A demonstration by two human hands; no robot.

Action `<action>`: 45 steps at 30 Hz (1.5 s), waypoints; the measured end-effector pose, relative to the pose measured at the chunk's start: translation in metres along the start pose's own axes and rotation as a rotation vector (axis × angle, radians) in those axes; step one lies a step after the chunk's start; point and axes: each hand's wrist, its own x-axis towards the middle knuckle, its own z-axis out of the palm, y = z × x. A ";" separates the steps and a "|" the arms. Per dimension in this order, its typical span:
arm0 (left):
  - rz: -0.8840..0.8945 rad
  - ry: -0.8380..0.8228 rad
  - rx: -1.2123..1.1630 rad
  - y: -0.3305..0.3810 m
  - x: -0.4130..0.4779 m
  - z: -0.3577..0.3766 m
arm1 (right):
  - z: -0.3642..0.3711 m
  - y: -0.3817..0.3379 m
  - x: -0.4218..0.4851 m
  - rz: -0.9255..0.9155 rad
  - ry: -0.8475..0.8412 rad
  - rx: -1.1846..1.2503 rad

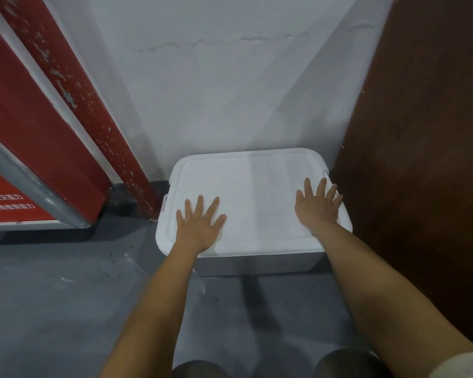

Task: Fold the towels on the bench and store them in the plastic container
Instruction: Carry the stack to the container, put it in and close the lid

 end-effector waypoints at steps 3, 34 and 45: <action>-0.005 -0.018 0.022 0.001 0.001 -0.003 | -0.004 -0.004 -0.003 0.008 -0.015 -0.011; 0.416 -0.051 0.097 0.220 0.040 0.008 | -0.017 0.054 0.026 0.336 -0.130 0.505; 0.353 0.151 0.020 0.244 0.050 0.043 | -0.018 0.073 0.045 0.337 -0.264 1.037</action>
